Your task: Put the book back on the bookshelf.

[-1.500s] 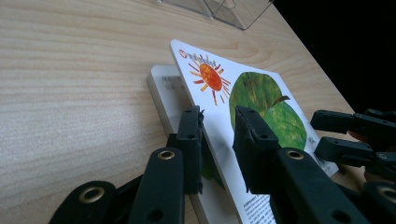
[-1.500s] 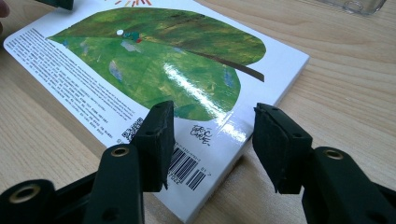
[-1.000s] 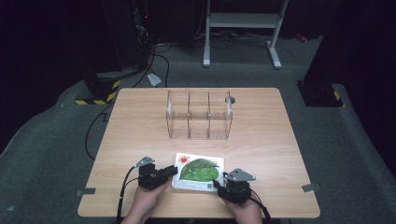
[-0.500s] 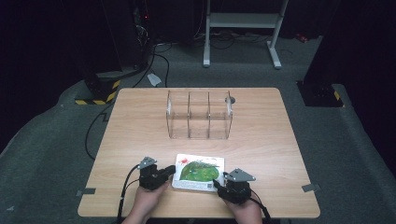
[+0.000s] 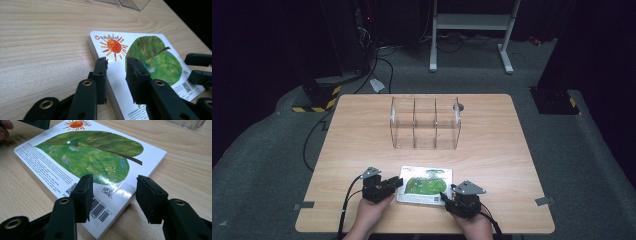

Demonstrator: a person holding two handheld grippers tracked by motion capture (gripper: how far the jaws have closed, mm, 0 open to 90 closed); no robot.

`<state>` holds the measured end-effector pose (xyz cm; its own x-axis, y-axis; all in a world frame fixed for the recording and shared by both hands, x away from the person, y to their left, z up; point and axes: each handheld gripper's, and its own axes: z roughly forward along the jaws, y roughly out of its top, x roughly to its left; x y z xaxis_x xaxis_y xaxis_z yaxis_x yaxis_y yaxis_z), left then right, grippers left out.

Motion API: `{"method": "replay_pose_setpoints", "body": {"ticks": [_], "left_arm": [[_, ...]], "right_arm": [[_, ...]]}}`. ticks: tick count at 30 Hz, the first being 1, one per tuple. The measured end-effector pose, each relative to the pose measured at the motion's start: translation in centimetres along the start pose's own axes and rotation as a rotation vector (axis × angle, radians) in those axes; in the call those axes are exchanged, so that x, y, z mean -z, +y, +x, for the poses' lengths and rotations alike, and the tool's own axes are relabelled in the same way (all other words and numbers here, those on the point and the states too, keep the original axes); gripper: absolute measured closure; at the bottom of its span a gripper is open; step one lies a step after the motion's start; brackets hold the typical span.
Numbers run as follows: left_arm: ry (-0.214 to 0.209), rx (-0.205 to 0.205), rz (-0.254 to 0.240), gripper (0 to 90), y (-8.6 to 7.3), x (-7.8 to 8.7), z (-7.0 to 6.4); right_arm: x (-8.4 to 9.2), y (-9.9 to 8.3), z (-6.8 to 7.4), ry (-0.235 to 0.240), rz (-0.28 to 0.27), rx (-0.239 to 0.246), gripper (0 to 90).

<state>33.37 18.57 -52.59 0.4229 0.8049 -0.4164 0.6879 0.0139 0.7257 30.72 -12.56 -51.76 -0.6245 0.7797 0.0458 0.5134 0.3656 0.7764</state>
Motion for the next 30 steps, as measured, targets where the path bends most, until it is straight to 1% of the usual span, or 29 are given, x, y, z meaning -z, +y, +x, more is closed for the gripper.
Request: {"method": "replay_pose_setpoints", "body": {"ticks": [1,2,3,4,5,6,7,8,11,12,14,16,18,21,24,27,28,30], "left_arm": [[0.014,-0.003,0.016,65.5,0.1,-0.2,-0.1],[0.032,-0.017,0.037,61.8,0.2,-0.6,-0.4],[0.030,-0.023,0.052,57.4,0.2,-0.8,-0.5],[0.038,-0.020,0.052,57.4,0.2,-0.9,-0.8],[0.042,-0.021,0.049,57.4,0.3,-0.8,-0.9],[0.038,-0.018,0.051,58.9,0.3,-0.7,-0.7],[0.022,0.011,0.040,60.0,0.4,-0.5,-0.6],[0.010,0.015,0.033,60.4,0.5,-0.2,-0.6],[-0.002,0.007,-0.008,63.1,0.8,0.5,-0.8],[-0.013,0.012,-0.017,63.7,0.9,0.7,-0.8],[-0.023,0.016,-0.018,64.1,1.0,0.8,-0.7],[-0.033,0.032,-0.018,65.0,0.9,0.8,-0.4],[-0.042,0.039,-0.027,66.9,0.8,0.8,-0.3],[-0.069,0.052,-0.044,67.3,0.8,1.1,-0.1],[-0.070,0.058,-0.039,67.8,0.5,1.1,0.1],[-0.073,0.062,-0.030,67.8,0.4,1.0,0.2],[-0.090,0.083,-0.033,67.7,0.3,1.0,0.4],[-0.146,0.136,-0.061,69.2,0.1,1.3,1.0]], "right_arm": [[0.0,0.0,0.0,0.000,0.000,0.000,48.3],[0.0,0.0,0.0,0.000,0.000,0.000,48.4],[0.0,0.0,0.0,-0.001,0.000,0.000,48.4],[0.0,0.0,0.0,0.000,0.000,0.000,48.3],[0.0,0.0,0.0,-0.001,0.000,0.000,48.3],[0.0,0.0,0.0,-0.001,0.001,0.000,48.4],[0.0,0.0,0.0,-0.002,0.001,-0.001,48.4],[0.0,0.0,0.0,-0.002,0.001,0.000,48.4],[0.0,0.0,0.0,-0.003,0.002,-0.001,48.4],[0.0,0.0,0.0,-0.003,0.002,-0.002,48.4],[0.0,0.0,0.0,-0.002,0.002,-0.003,48.4],[0.0,0.0,0.0,-0.003,0.002,-0.004,48.5],[0.0,0.0,0.1,-0.003,0.003,-0.008,48.5],[0.0,0.0,0.0,0.003,0.001,-0.015,48.4],[0.0,0.0,-0.1,0.007,0.002,-0.035,48.1],[0.0,0.0,0.0,0.004,0.003,-0.030,48.0],[0.0,0.0,0.0,0.004,0.005,-0.032,48.0],[0.0,0.1,-0.1,0.004,0.007,-0.033,47.9]]}}
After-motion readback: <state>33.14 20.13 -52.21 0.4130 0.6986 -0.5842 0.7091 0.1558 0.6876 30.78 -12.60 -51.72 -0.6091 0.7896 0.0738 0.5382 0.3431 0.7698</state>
